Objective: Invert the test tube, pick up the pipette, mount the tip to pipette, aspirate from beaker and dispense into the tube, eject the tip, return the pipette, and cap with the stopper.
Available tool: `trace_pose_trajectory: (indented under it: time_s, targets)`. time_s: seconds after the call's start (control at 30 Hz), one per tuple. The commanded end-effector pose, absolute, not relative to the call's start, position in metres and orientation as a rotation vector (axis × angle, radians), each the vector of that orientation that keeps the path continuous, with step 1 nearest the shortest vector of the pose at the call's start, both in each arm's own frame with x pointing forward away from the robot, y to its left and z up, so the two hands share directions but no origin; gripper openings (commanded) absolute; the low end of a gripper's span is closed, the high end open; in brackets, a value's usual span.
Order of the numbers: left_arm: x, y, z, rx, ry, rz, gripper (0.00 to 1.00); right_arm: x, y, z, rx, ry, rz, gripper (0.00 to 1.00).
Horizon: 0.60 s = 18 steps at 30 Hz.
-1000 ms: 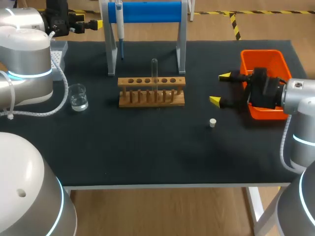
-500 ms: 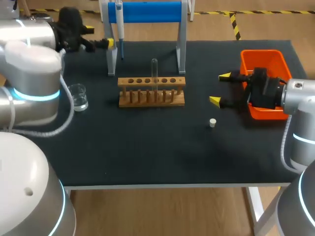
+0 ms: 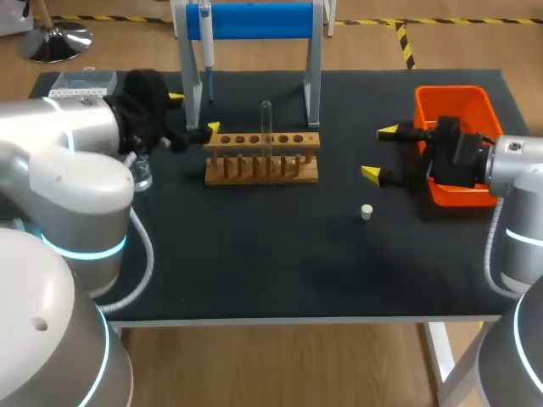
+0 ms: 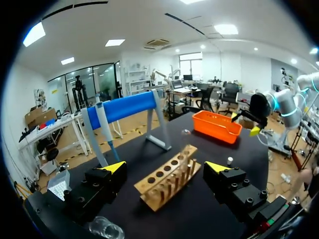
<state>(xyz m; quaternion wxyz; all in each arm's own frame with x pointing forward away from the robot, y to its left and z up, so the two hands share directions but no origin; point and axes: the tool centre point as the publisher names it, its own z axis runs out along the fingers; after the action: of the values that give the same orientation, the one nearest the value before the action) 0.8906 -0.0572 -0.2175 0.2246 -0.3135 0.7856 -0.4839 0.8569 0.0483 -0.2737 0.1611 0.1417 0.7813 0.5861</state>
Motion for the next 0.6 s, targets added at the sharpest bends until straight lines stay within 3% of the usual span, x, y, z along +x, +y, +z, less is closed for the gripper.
trace_pose_trajectory:
  time_s: [0.03,0.6]
  targets:
    - [0.8792,-0.0618,-0.2302,-0.878,2.170,-1.325,1.00,0.8564,0.0485,-0.2741,0.405,2.229,1.674,1.00]
    - [0.8747,-0.0590,-0.2363,-0.896,2.168,-1.324,1.00,0.8564,0.0485,-0.2741,0.405,2.229,1.674,1.00]
